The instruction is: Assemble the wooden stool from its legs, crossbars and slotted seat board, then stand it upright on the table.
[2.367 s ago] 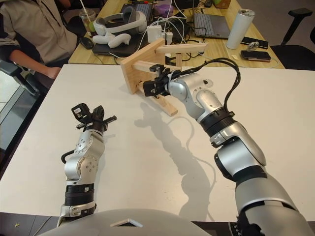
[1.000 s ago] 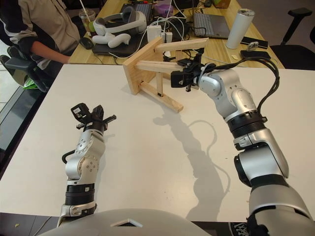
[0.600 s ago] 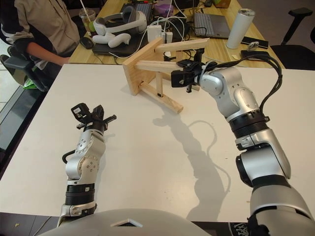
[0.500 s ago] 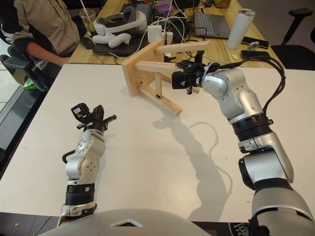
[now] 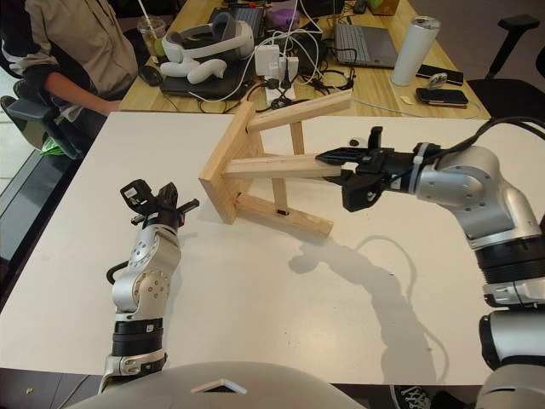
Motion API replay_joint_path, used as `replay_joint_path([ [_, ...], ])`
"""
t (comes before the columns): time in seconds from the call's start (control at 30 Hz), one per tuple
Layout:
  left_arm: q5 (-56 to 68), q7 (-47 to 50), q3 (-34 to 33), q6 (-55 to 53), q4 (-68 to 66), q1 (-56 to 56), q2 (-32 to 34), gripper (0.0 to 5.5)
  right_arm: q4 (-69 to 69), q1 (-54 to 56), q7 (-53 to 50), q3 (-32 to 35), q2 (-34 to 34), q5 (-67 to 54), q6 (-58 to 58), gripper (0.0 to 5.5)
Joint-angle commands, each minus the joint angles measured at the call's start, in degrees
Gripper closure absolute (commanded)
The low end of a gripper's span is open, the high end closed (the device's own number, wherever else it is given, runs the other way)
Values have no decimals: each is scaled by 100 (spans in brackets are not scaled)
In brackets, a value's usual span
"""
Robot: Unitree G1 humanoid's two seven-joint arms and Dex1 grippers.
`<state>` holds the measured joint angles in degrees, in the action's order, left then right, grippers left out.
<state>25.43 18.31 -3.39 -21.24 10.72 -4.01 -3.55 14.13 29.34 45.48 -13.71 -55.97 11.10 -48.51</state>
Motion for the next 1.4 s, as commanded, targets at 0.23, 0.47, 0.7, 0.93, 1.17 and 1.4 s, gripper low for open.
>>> replay_joint_path([
  [0.23,-11,6,58,-57,59,31,-413,533,1158,-399,-127,169,-9,-432,-764,302],
  [0.47,18,3,65,-69,97,62,-426,533,1865,-939,-1619,1287,-132,318,-1292,189],
  [0.7,36,48,-27,-39,207,162,-407,533,-876,-2994,-1948,1913,-43,-544,-1239,95],
  [0.93,23,33,-12,-47,76,24,-415,533,-3191,-2926,-1967,1196,1448,664,1672,39],
  [1.17,5,6,60,-30,-83,-121,-453,533,-2672,-1641,-1499,-689,2966,2914,3600,39],
  [1.4,22,27,95,-53,-27,-88,-475,533,-1950,-939,-1423,-1199,3389,3746,4373,85],
])
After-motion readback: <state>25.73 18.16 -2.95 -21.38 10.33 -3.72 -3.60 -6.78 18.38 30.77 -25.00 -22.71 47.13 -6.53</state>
